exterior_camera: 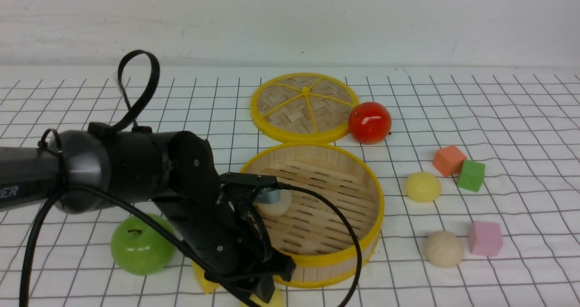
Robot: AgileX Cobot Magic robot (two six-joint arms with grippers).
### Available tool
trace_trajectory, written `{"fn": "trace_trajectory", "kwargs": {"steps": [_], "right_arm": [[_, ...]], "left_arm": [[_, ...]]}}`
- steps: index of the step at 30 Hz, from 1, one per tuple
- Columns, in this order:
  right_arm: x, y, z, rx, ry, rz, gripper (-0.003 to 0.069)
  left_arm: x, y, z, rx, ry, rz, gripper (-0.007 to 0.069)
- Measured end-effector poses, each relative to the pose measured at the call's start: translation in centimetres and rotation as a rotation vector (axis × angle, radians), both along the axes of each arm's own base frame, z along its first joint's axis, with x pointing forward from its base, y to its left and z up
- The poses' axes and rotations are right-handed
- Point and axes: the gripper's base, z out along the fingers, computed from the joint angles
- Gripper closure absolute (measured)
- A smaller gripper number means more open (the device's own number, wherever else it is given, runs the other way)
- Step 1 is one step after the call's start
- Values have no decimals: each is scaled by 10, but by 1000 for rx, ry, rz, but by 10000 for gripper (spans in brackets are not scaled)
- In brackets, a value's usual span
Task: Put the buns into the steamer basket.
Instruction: Use the left arm to grab a steamed stuffed bun, then use the left arm to put the steamed stuffed bun into the steamer
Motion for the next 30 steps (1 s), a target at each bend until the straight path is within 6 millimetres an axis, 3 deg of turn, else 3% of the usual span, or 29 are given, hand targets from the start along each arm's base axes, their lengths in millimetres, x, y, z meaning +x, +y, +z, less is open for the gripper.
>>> {"fn": "trace_trajectory", "kwargs": {"steps": [3, 5, 6, 8, 12, 15, 19, 20, 21, 25, 30], "right_arm": [[0, 0, 0, 0, 0, 0, 418], [0, 0, 0, 0, 0, 0, 418], [0, 0, 0, 0, 0, 0, 418], [0, 0, 0, 0, 0, 0, 418], [0, 0, 0, 0, 0, 0, 418], [0, 0, 0, 0, 0, 0, 418], [0, 0, 0, 0, 0, 0, 418], [0, 0, 0, 0, 0, 0, 418], [0, 0, 0, 0, 0, 0, 418], [0, 0, 0, 0, 0, 0, 418], [0, 0, 0, 0, 0, 0, 418]], "left_arm": [[-1, 0, -1, 4, 11, -5, 454], [-2, 0, -1, 9, 25, -11, 521], [-3, 1, -1, 12, 36, -15, 595], [-5, 1, -2, 16, 50, -20, 638], [-9, 2, 3, 21, 77, -34, 638], [-15, 5, 17, 10, 70, -46, 638], [-23, 9, 64, -58, -38, -59, 638], [-23, 9, 66, -61, -43, -59, 638], [-21, 7, 83, -89, -82, -64, 638], [-7, -1, 107, -137, -187, -80, 638], [16, -17, 110, -172, -240, -130, 638]]}}
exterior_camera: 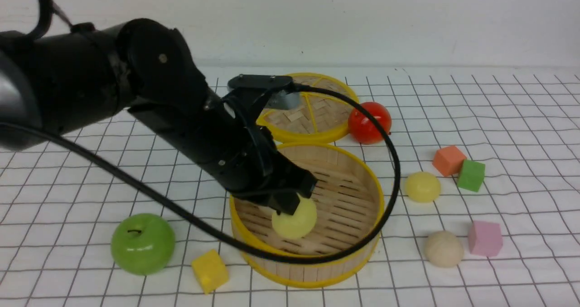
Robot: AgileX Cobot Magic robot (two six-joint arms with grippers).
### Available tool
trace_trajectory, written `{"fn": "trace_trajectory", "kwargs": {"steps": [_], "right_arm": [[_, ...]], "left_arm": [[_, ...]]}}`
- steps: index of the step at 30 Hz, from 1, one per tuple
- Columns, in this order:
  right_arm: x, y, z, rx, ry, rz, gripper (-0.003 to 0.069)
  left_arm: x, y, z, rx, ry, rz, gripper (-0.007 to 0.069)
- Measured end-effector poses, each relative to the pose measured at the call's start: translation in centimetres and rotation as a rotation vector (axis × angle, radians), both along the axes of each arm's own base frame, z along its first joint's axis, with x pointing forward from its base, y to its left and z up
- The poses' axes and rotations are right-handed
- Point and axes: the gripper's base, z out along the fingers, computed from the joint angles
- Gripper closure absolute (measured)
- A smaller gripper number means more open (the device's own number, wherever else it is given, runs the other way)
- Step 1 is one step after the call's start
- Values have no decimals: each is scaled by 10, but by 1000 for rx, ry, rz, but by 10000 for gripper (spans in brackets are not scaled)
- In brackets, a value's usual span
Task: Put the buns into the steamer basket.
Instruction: Use the left arm to put the steamed stuffed bun into the steamer
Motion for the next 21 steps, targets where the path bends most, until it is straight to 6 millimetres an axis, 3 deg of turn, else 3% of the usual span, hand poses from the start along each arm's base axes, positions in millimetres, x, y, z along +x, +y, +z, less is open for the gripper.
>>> {"fn": "trace_trajectory", "kwargs": {"steps": [3, 5, 9, 13, 14, 19, 21], "right_arm": [[0, 0, 0, 0, 0, 0, 418], [0, 0, 0, 0, 0, 0, 418], [0, 0, 0, 0, 0, 0, 418], [0, 0, 0, 0, 0, 0, 418], [0, 0, 0, 0, 0, 0, 418], [0, 0, 0, 1, 0, 0, 418], [0, 0, 0, 1, 0, 0, 418]], "left_arm": [[14, -10, -12, -2, 6, -28, 638], [30, -19, -32, 18, 10, -43, 636], [45, -26, -57, 53, 31, -47, 606], [54, -31, -81, 84, 61, -49, 476], [54, -31, -81, 84, 61, -48, 468], [55, -31, -77, 69, 59, -19, 228], [54, -31, -71, 62, 70, -6, 189]]}}
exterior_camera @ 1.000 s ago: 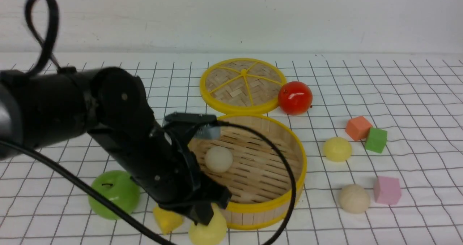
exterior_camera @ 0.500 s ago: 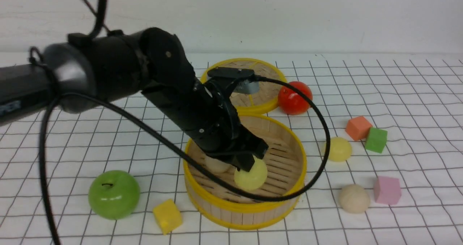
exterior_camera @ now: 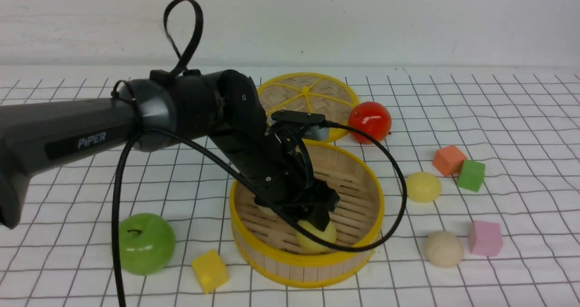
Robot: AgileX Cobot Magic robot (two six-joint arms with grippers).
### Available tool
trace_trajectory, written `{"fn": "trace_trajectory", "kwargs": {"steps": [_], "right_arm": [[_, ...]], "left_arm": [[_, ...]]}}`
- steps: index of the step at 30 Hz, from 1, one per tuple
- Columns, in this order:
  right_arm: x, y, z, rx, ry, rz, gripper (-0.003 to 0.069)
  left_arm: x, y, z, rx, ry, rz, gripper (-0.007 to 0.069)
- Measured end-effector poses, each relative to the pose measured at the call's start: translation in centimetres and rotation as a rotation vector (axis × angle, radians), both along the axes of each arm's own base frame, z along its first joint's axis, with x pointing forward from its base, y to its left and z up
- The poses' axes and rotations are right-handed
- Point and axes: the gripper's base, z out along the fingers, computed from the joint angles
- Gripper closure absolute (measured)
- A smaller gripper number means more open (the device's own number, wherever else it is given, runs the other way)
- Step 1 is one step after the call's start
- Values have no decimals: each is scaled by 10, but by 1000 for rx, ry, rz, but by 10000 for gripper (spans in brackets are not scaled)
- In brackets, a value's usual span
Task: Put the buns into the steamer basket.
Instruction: Use the left arm to put the steamed stuffed bun into the steamer, then use the right arm to grab a steamed stuffed bun
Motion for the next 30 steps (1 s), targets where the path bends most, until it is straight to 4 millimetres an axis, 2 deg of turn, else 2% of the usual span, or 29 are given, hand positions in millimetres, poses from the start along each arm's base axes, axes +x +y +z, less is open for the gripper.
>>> {"fn": "trace_trajectory", "kwargs": {"steps": [2, 4, 6, 8, 9, 10, 11, 12, 14, 15, 16, 17, 20, 21, 22, 23, 24, 25, 26, 27, 28, 30], "right_arm": [[0, 0, 0, 0, 0, 0, 418], [0, 0, 0, 0, 0, 0, 418], [0, 0, 0, 0, 0, 0, 418], [0, 0, 0, 0, 0, 0, 418], [0, 0, 0, 0, 0, 0, 418], [0, 0, 0, 0, 0, 0, 418], [0, 0, 0, 0, 0, 0, 418], [0, 0, 0, 0, 0, 0, 418], [0, 0, 0, 0, 0, 0, 418], [0, 0, 0, 0, 0, 0, 418], [0, 0, 0, -1, 0, 0, 418], [0, 0, 0, -10, -2, -1, 418], [0, 0, 1, -4, -12, -2, 418], [1, 0, 2, 34, -20, -10, 418], [1, 0, 2, 47, -23, -10, 418], [2, 2, 3, 152, -46, -24, 418], [2, 3, 6, 236, -79, -33, 418], [2, 3, 6, 236, -79, -33, 418], [4, 3, 13, 363, -145, -46, 418], [4, 3, 14, 384, -161, -48, 418], [5, 3, 21, 468, -224, -58, 418], [5, 2, 24, 511, -261, -64, 418]], "left_arm": [[-3, 1, 14, -16, 11, 18, 159], [-13, 6, 48, -54, -8, 39, 196], [-28, 13, 81, -90, -65, 36, 310], [-48, 20, 109, -114, -145, 14, 483], [-50, 21, 111, -116, -154, 10, 483], [-74, 28, 131, -138, -232, -20, 596], [-83, 31, 138, -150, -264, -27, 627], [-106, 38, 148, -178, -320, -46, 638], [-137, 50, 156, -228, -397, -52, 638], [-140, 52, 156, -233, -404, -52, 638], [-163, 65, 155, -272, -462, -44, 638], [-176, 75, 153, -297, -496, -33, 638], [-203, 98, 141, -356, -567, 2, 638], [-221, 115, 130, -404, -626, 40, 638], [-224, 117, 127, -404, -625, 40, 638], [-242, 136, 110, -453, -684, 83, 638], [-250, 145, 100, -480, -718, 109, 638], [-250, 145, 101, -484, -726, 114, 638], [-262, 160, 82, -523, -780, 154, 638], [-262, 161, 80, -532, -796, 164, 638], [-271, 173, 63, -568, -849, 202, 638], [-276, 180, 54, -597, -895, 232, 638]]}}
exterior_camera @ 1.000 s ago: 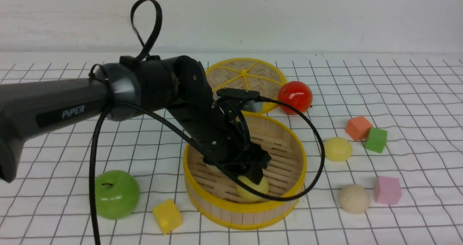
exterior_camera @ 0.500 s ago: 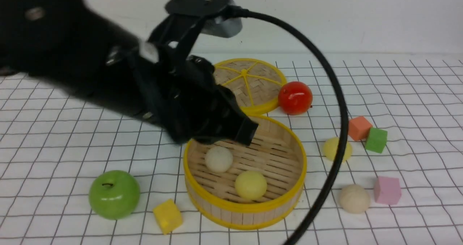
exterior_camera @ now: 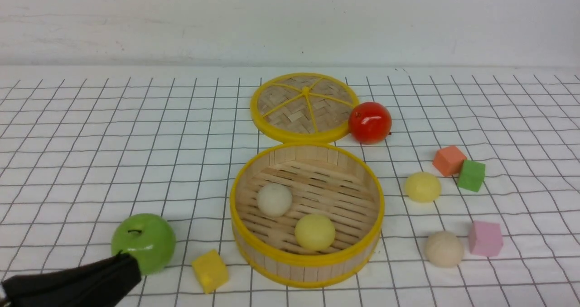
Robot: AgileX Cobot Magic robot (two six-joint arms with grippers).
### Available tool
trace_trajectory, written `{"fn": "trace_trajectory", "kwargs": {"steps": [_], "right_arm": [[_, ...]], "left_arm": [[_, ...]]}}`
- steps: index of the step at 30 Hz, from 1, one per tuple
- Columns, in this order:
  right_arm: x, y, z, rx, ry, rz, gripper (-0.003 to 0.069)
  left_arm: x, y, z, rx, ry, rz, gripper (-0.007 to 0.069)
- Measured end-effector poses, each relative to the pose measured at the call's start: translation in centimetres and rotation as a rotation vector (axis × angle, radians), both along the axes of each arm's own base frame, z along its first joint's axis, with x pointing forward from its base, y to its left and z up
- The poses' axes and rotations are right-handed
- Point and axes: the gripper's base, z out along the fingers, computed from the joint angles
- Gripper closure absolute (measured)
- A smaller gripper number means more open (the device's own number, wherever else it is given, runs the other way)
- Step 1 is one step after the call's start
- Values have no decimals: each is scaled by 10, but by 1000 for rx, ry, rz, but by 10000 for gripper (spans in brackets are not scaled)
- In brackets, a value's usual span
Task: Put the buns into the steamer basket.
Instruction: Use the right arm to grab a steamed stuffed bun
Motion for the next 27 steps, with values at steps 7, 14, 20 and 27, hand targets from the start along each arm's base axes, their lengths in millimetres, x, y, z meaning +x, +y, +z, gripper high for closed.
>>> {"fn": "trace_trajectory", "kwargs": {"steps": [7, 14, 20, 27], "right_arm": [[3, 9, 79, -123, 170, 125, 564], [65, 24, 128, -473, 715, 384, 642], [131, 37, 106, -489, 961, 497, 642], [197, 74, 50, -546, 1112, 607, 629]], "left_arm": [[-13, 17, -43, -66, -65, 51, 638], [-13, 16, -71, -1, 11, 38, 638], [-15, 14, -78, 37, 59, 10, 638], [-17, 13, -82, 66, 94, -13, 638]]}}
